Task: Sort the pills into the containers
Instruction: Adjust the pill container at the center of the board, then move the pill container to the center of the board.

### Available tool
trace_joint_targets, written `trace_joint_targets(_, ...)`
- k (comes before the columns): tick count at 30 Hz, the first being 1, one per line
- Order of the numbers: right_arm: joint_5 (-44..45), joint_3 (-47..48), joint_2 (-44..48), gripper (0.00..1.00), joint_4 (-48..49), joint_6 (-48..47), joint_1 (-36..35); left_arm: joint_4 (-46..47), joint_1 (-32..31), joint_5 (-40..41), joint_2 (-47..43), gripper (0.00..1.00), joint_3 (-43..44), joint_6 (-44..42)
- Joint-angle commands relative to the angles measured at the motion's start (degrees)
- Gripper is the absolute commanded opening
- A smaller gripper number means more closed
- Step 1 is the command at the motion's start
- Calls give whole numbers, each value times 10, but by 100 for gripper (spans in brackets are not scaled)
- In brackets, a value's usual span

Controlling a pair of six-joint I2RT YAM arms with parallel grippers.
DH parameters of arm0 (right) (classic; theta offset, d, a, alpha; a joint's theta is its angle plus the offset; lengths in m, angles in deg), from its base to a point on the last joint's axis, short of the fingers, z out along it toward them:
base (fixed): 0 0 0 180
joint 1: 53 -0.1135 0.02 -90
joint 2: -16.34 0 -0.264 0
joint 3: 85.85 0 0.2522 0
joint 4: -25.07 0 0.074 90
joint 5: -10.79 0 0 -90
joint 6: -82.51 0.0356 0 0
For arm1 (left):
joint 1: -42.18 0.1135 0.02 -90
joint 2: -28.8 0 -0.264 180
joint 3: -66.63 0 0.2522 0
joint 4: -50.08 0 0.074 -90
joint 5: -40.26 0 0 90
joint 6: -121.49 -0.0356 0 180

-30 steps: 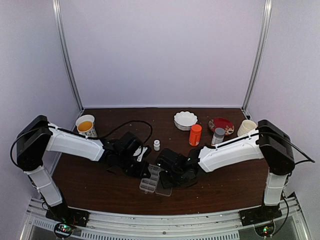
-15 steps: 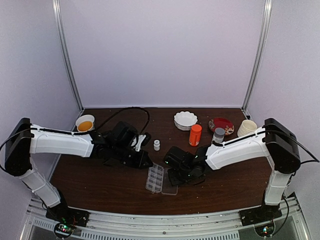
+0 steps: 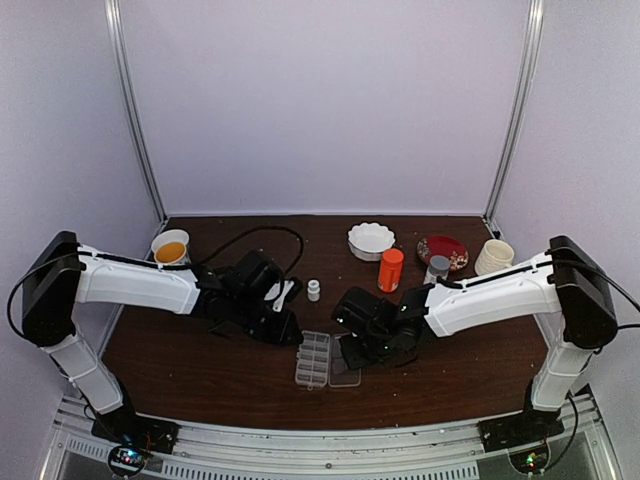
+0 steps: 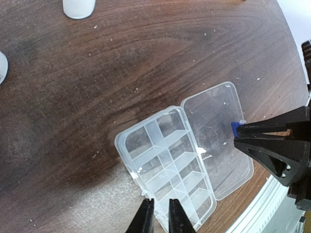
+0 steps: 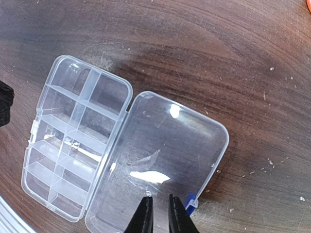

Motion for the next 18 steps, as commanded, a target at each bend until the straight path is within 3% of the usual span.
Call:
trace_joint_targets(1, -4, 3, 17, 13, -16, 11, -11, 2, 0, 4, -2, 25, 4, -2)
trace_joint_targets(5, 2, 2, 30, 14, -29, 21, -16, 6, 0, 3, 5, 32, 0, 1)
trace_joint_targets(18, -1, -34, 82, 22, -43, 43, -21, 19, 0, -5, 57, 24, 9, 10)
